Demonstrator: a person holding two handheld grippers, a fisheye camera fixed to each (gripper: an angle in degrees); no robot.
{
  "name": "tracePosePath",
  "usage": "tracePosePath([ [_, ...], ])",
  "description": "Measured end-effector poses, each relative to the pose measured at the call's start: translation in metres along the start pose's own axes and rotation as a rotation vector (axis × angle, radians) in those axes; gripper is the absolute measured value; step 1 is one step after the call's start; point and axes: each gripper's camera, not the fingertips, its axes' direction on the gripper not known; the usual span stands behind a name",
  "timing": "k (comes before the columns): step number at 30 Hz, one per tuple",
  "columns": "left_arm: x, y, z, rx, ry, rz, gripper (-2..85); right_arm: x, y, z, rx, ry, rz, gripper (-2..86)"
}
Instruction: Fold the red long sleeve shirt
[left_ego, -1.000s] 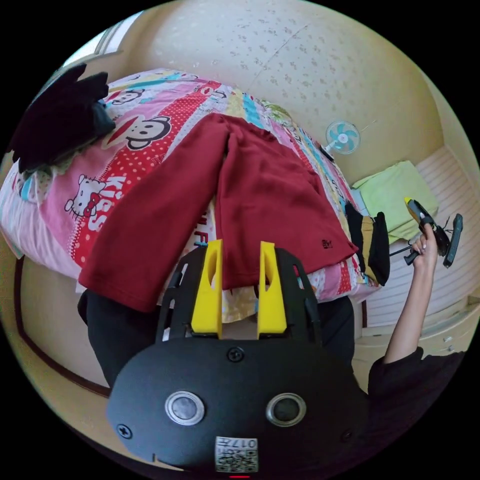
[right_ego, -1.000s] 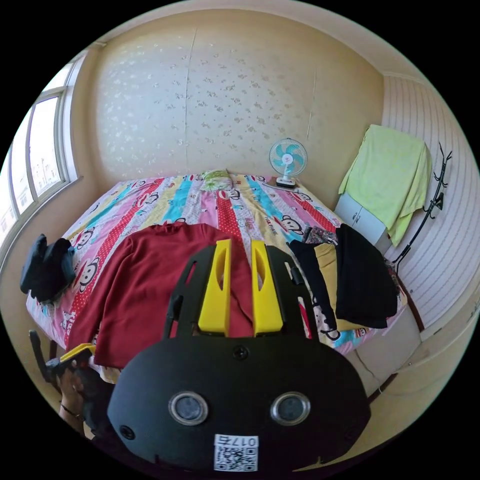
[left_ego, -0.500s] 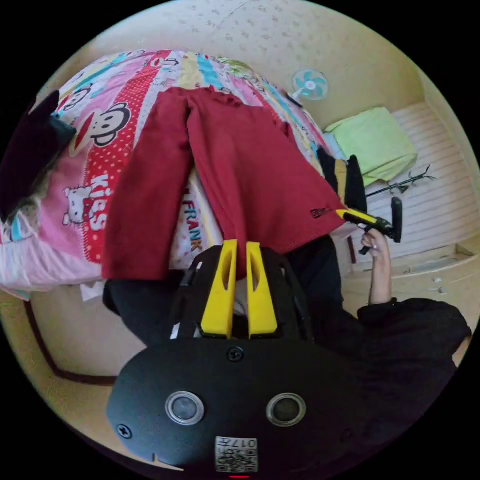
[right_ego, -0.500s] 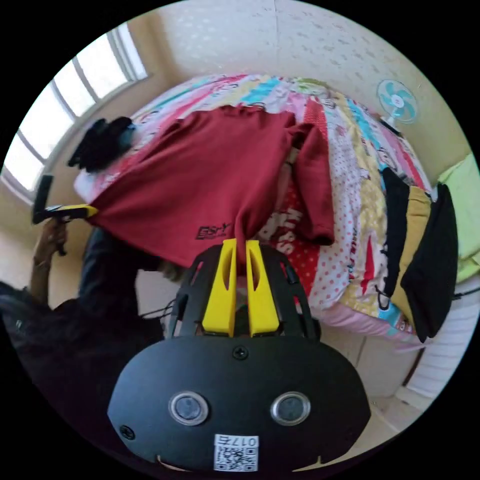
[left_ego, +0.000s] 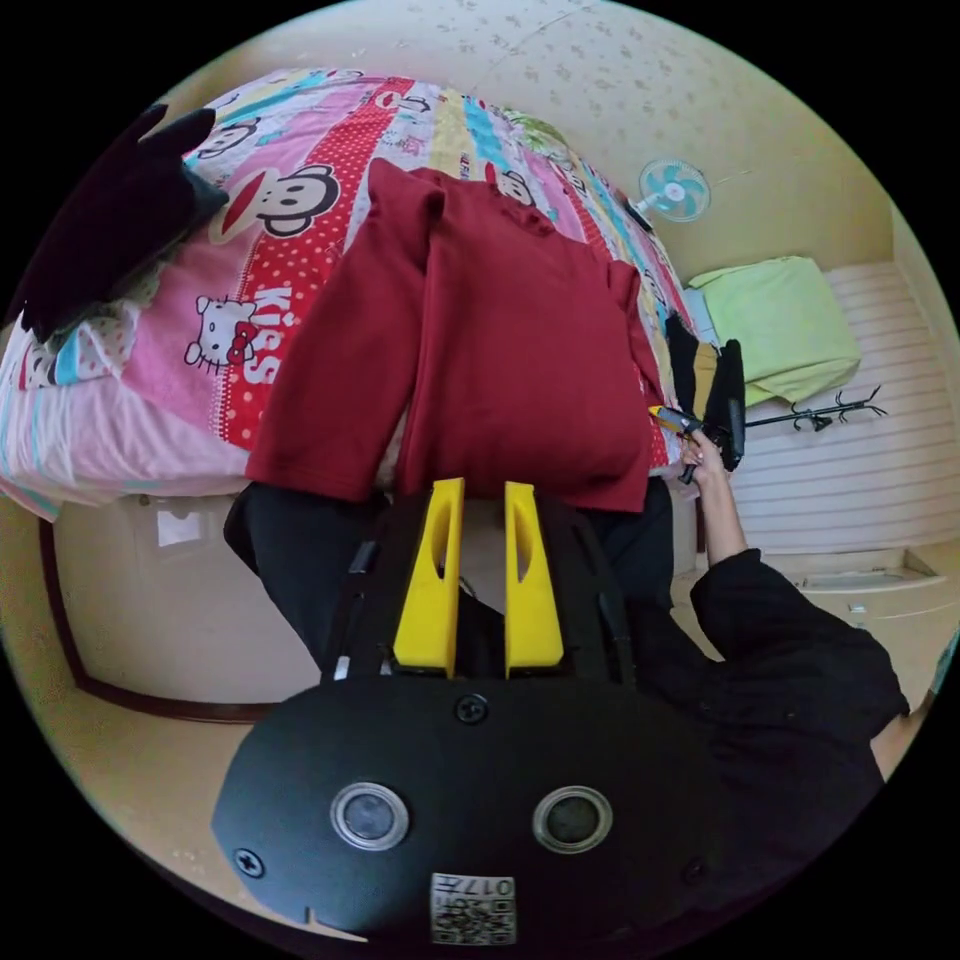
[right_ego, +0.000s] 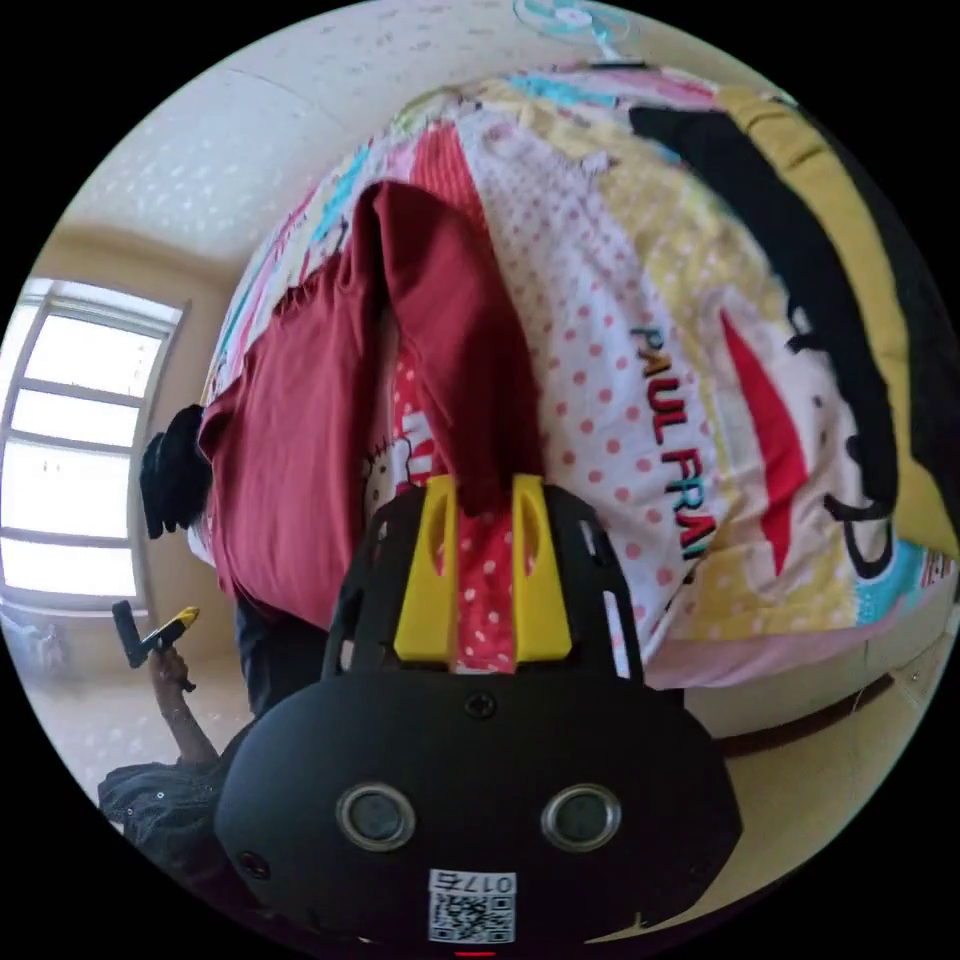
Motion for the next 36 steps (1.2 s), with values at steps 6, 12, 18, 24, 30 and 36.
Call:
tracePosePath([
  [6,0.014,0.013,-0.013,0.003,-0.106,0.023,7.2,-0.045,0.089,-0.168,0.512,0.731,0.12,5.9],
  [12,-0.022,0.011,-0.037,0.253,-0.22,-0.191,11.3,0.041,0.16,-0.192,0.413,0.379,0.334,8.2],
  [18,-0.077,-0.042,-0.006,0.21,-0.349,-0.269,11.2,0.043,0.195,-0.159,0.273,0.282,0.358,8.2],
  [24,-0.09,-0.045,-0.029,0.162,-0.308,-0.239,3.7,-0.022,0.177,-0.168,0.255,0.234,0.17,6.5],
  [30,-0.176,0.026,-0.132,0.357,-0.522,-0.547,7.1,-0.067,0.158,-0.162,0.192,0.261,0.079,6.2],
  [36,-0.278,0.114,-0.116,0.463,-0.038,-0.792,13.1,-0.113,0.15,-0.142,0.12,0.242,-0.018,6.1],
])
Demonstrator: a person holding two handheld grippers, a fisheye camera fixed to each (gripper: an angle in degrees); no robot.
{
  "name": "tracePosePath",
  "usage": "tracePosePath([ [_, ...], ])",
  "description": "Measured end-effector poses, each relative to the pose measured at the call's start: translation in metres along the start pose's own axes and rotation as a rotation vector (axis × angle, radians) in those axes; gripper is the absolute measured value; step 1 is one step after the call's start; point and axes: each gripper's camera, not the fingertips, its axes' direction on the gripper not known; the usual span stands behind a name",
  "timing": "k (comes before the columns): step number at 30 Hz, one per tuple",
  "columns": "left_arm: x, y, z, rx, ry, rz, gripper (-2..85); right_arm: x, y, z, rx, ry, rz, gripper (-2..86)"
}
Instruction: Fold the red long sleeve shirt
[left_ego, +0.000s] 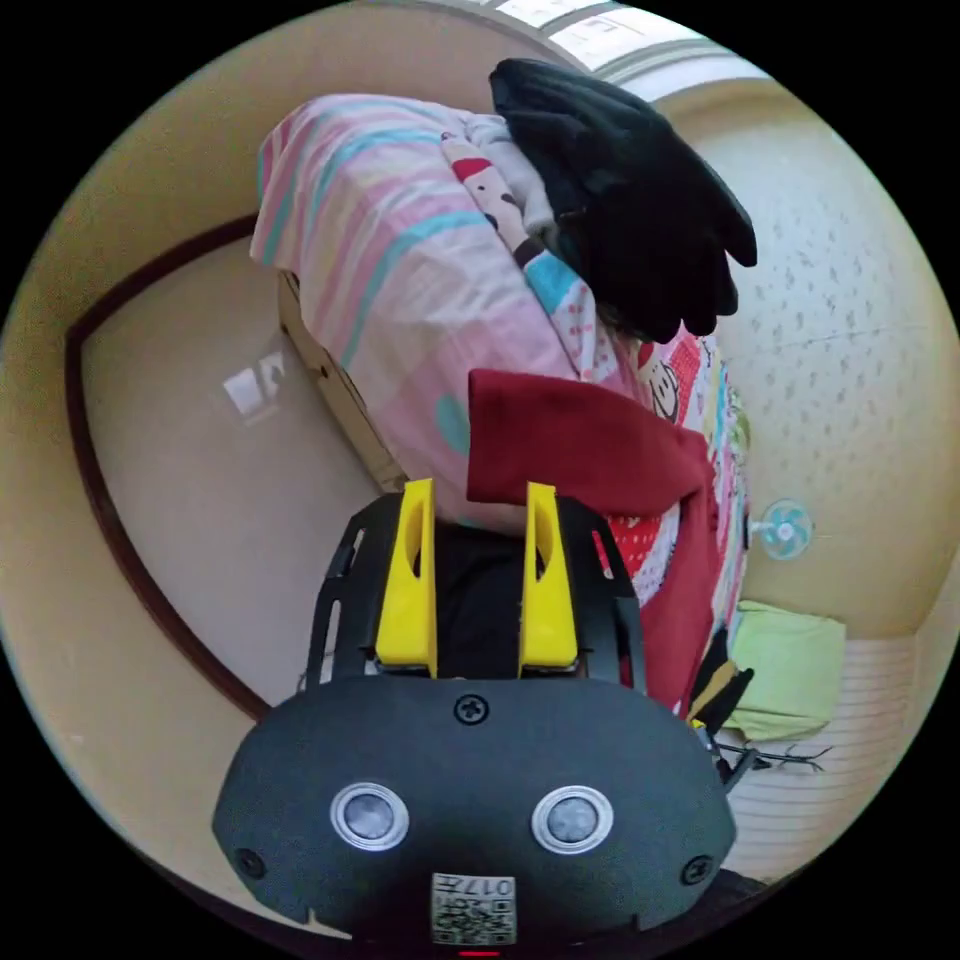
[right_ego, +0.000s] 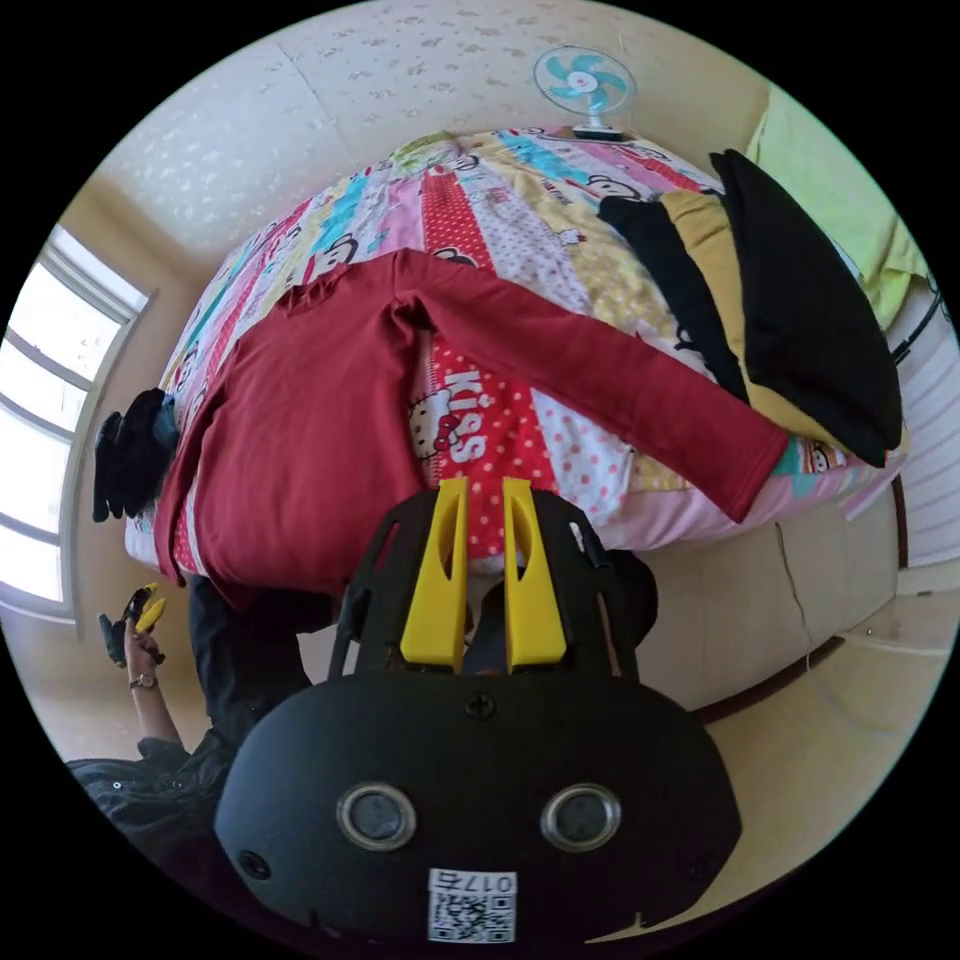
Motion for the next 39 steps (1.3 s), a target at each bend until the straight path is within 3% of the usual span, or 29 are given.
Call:
tracePosePath([
  [4,-0.043,0.006,0.039,-0.029,0.369,-0.142,13.5,-0.021,-0.005,0.002,-0.038,0.002,-0.051,5.8],
  [8,-0.084,0.009,0.086,-0.022,0.734,-0.477,10.8,-0.026,-0.008,-0.008,-0.033,-0.061,-0.056,5.4],
  [11,-0.092,0.031,0.062,0.147,0.756,-0.644,3.2,-0.016,-0.006,-0.019,-0.026,-0.089,-0.039,5.2],
  [12,-0.085,0.033,0.048,0.21,0.747,-0.609,2.8,-0.008,-0.004,-0.024,-0.022,-0.09,-0.027,5.2],
  [15,0.007,0.023,-0.027,0.381,0.56,-0.193,1.7,0.019,0.003,-0.032,-0.019,-0.082,0.022,5.1],
  [17,0.122,0.034,-0.058,0.439,0.483,0.18,1.9,0.039,0.006,-0.034,-0.021,-0.077,0.064,5.3],
  [21,0.287,0.089,-0.025,0.34,0.555,0.661,5.0,0.086,0.015,-0.044,0.024,-0.135,0.206,6.4],
  [23,0.371,0.138,0.039,0.176,0.597,0.919,10.2,0.104,0.021,-0.052,0.078,-0.199,0.253,7.3],
  [26,0.423,0.203,0.125,-0.077,0.469,1.029,13.1,0.137,0.03,-0.065,0.156,-0.267,0.345,8.7],
  [34,0.395,0.321,0.24,-0.108,-0.081,1.146,13.8,0.242,0.06,-0.047,0.387,-0.531,0.739,13.3],
  [37,0.372,0.313,0.256,-0.163,-0.119,1.044,14.4,0.251,0.051,-0.033,0.438,-0.5,0.806,13.6],
  [39,0.365,0.309,0.259,-0.183,-0.13,1.005,15.0,0.253,0.029,-0.015,0.374,-0.447,0.835,11.3],
])
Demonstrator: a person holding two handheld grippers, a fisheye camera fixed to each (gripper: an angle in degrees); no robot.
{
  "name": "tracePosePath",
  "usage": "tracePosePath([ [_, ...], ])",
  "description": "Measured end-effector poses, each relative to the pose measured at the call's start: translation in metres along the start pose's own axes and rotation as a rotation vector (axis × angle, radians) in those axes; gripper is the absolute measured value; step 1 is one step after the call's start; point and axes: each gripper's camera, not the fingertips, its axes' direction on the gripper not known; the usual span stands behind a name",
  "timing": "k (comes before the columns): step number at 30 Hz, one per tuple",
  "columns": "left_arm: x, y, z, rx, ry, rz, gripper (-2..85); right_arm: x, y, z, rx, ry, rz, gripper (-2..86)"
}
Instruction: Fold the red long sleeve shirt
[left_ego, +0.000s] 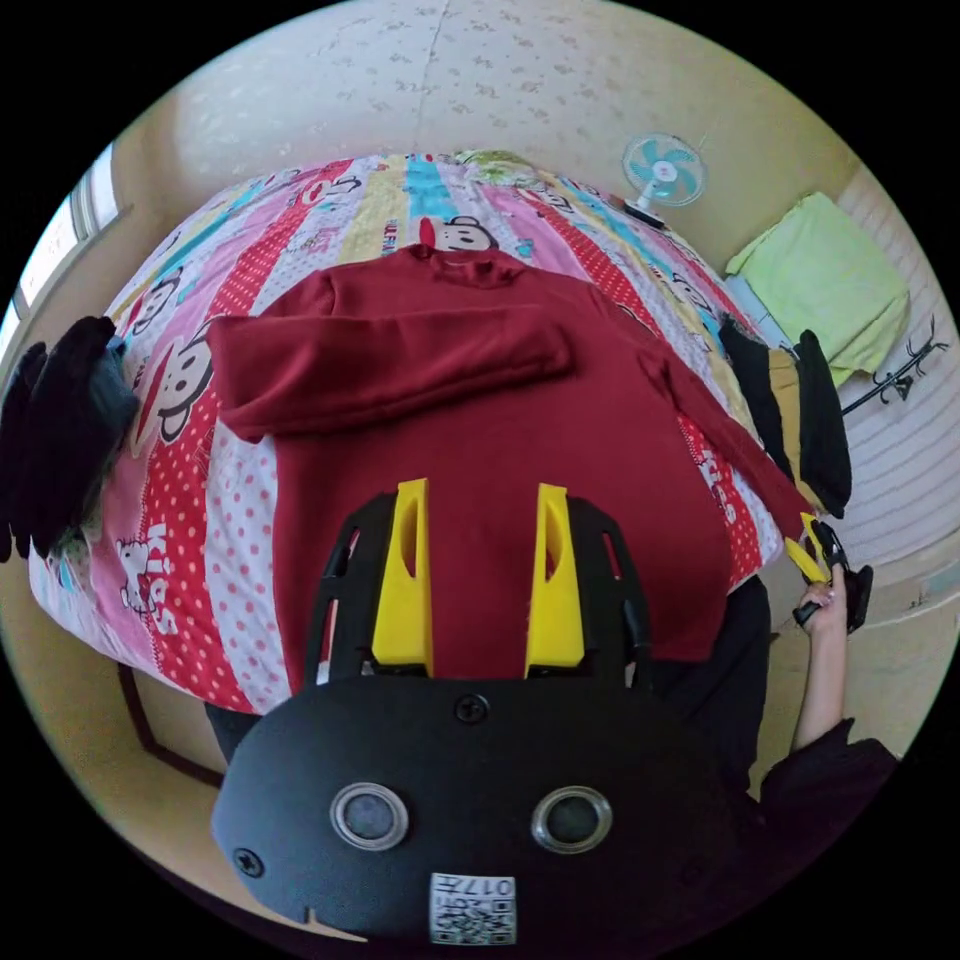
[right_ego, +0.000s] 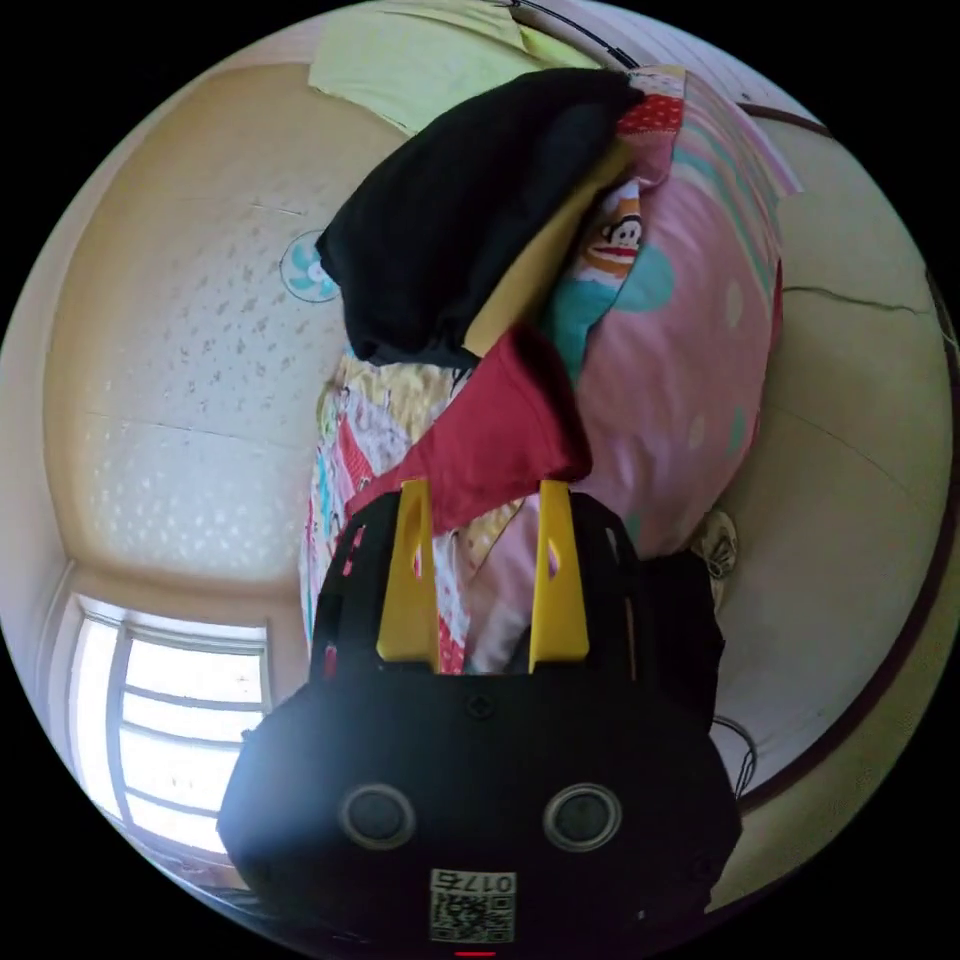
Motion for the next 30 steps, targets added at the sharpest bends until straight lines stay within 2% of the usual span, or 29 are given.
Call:
tracePosePath([
  [2,-0.002,0.005,-0.001,0.005,-0.035,-0.012,15.1,-0.004,-0.002,0.005,0.026,0.098,0.073,3.3],
  [4,-0.002,0.009,-0.004,0.018,-0.068,-0.009,15.0,-0.028,0.007,-0.012,0.157,0.061,-0.013,1.7],
  [6,-0.004,0.013,-0.007,0.03,-0.076,-0.011,14.8,-0.097,0.038,-0.04,0.411,0.149,-0.211,1.1],
  [7,-0.007,0.016,-0.008,0.029,-0.07,-0.016,14.8,-0.118,0.047,-0.044,0.465,0.143,-0.293,1.0],
  [8,-0.011,0.019,-0.008,0.03,-0.07,-0.026,14.7,-0.163,0.065,-0.045,0.528,0.078,-0.476,1.0],
  [9,-0.013,0.021,-0.008,0.031,-0.072,-0.031,14.7,-0.205,0.078,-0.036,0.521,0.029,-0.628,1.0],
  [10,-0.018,0.023,-0.009,0.035,-0.076,-0.041,14.6,-0.224,0.081,-0.028,0.487,0.027,-0.665,1.2],
  [12,-0.026,0.026,-0.008,0.027,-0.082,-0.059,14.6,-0.264,0.083,0.01,0.302,0.038,-0.704,2.3],
  [16,-0.044,0.036,-0.005,0.015,-0.049,-0.091,15.0,-0.212,0.076,0.054,0.173,-0.031,-0.589,6.4],
  [21,-0.047,0.037,0.013,-0.051,-0.02,-0.072,15.8,-0.067,0.048,0.073,0.153,0.1,-0.181,11.7],
  [23,-0.038,0.031,0.02,-0.075,-0.006,-0.039,15.9,-0.035,0.038,0.073,0.158,0.146,-0.097,13.0],
  [28,-0.02,0.014,0.026,-0.088,0.003,0.029,15.8,-0.003,0.019,0.082,0.239,0.281,-0.094,14.7],
  [30,-0.018,0.008,0.028,-0.093,0.011,0.037,15.7,0.002,0.006,0.108,0.193,0.423,-0.118,14.2],
])
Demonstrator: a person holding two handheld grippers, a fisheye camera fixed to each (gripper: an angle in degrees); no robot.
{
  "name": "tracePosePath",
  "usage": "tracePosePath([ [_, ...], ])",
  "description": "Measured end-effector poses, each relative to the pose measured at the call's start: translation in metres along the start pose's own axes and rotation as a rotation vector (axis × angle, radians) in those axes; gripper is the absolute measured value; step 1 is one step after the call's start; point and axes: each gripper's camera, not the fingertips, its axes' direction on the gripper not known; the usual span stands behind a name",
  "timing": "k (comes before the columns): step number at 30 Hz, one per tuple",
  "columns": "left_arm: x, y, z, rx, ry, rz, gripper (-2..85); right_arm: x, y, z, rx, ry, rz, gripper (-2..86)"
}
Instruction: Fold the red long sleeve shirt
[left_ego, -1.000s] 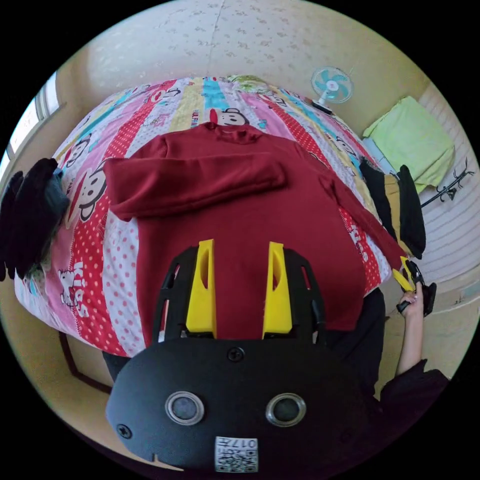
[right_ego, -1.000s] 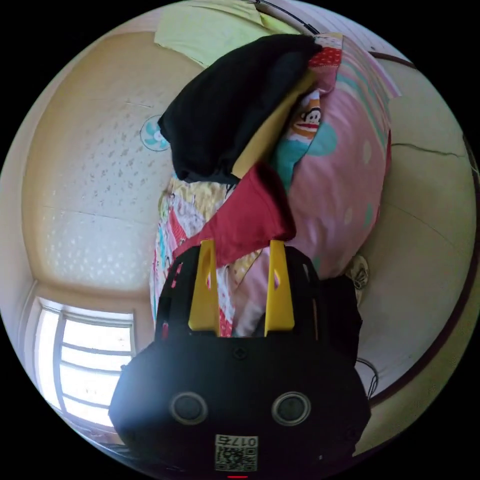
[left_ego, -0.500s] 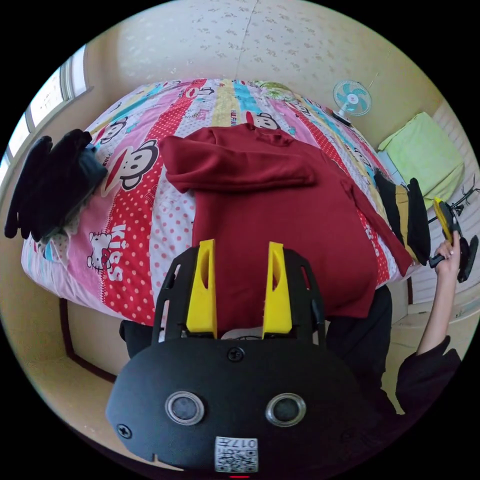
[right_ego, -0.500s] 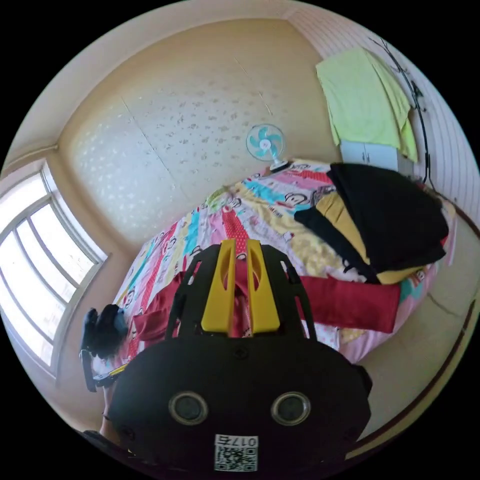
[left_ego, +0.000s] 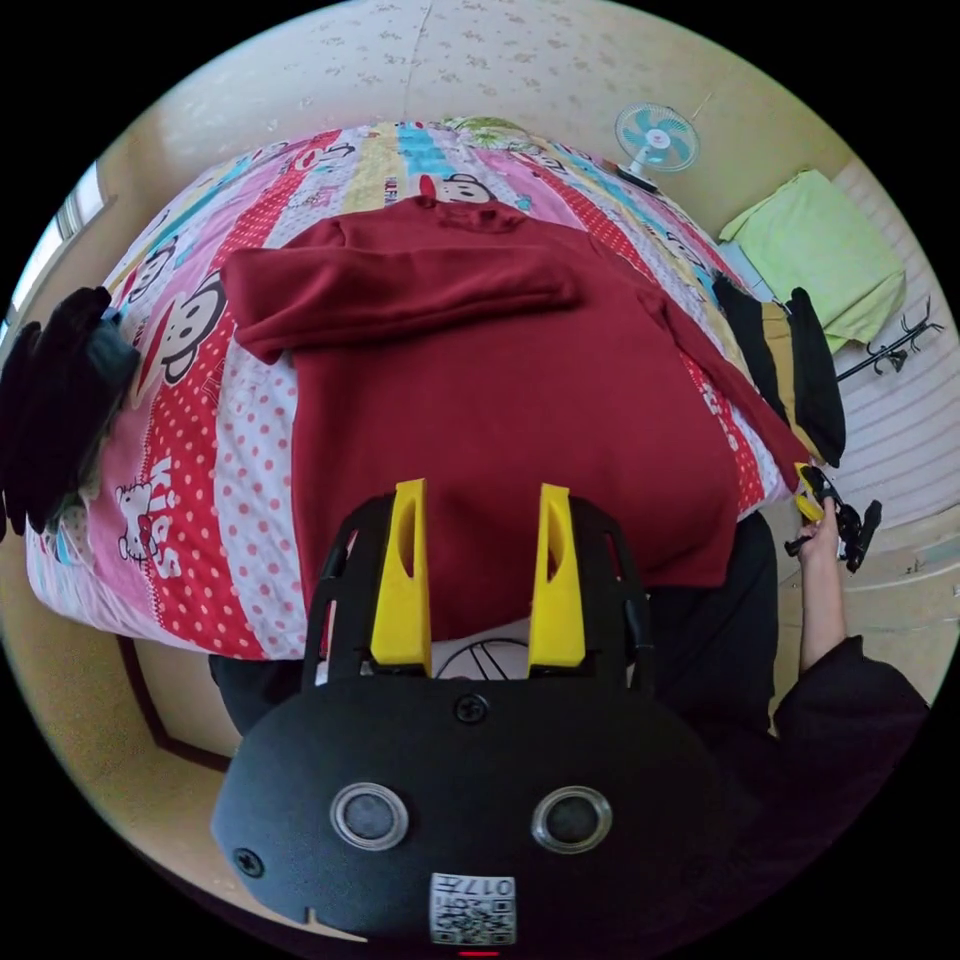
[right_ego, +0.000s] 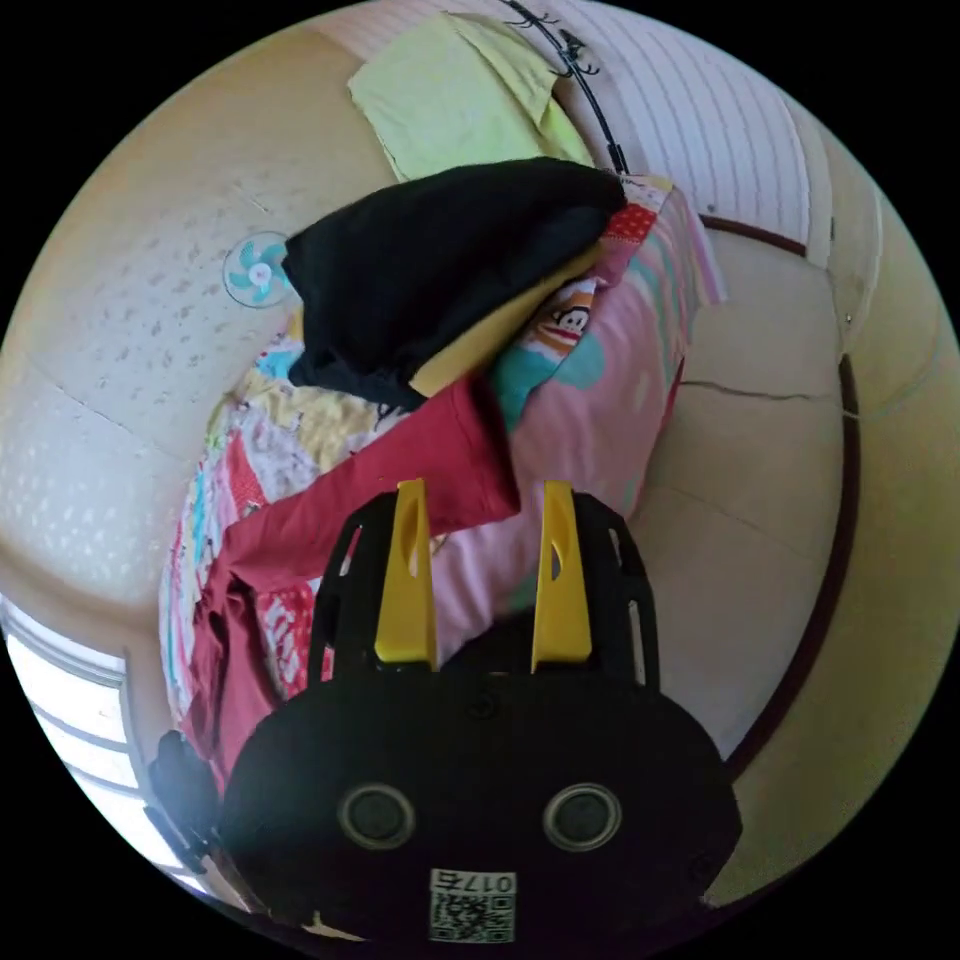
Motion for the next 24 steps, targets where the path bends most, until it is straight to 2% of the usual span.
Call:
tracePosePath([
  [2,0.002,-0.009,0.001,-0.014,-0.004,0.01,15.7,-0.002,-0.002,0.024,-0.07,0.033,-0.024,12.5],
  [4,0.003,-0.014,0.001,-0.017,-0.005,0.016,15.7,-0.005,0.003,0.029,-0.058,0.041,-0.052,9.1],
  [6,0.003,-0.018,-0.001,-0.019,-0.008,0.019,15.6,-0.013,0.01,0.015,0.002,0.086,-0.103,5.1],
  [10,-0.003,-0.022,-0.003,-0.029,-0.016,0.021,15.3,-0.051,0.019,-0.024,0.158,0.101,-0.238,4.0],
  [13,-0.014,-0.02,-0.008,-0.03,-0.029,0.014,15.3,-0.111,0.016,-0.052,0.25,0.016,-0.373,3.8],
  [16,-0.03,-0.014,-0.014,-0.019,-0.038,-0.014,15.2,-0.206,0.031,-0.073,0.28,-0.193,-0.576,4.0],
  [17,-0.038,-0.012,-0.015,-0.017,-0.036,-0.034,15.0,-0.249,0.049,-0.08,0.28,-0.32,-0.687,4.3],
  [19,-0.051,-0.008,-0.016,-0.018,-0.021,-0.068,14.6,-0.312,0.088,-0.086,0.224,-0.559,-0.925,5.0],
  [20,-0.06,-0.005,-0.019,-0.015,-0.003,-0.093,14.3,-0.346,0.112,-0.085,0.133,-0.693,-1.069,5.9],
  [21,-0.065,-0.003,-0.021,-0.011,0.006,-0.105,14.3,-0.363,0.126,-0.081,0.038,-0.773,-1.093,6.8],
  [24,-0.091,0.009,-0.038,0.031,0.011,-0.167,14.5,-0.345,0.137,-0.065,-0.045,-0.858,-0.992,8.1],
])
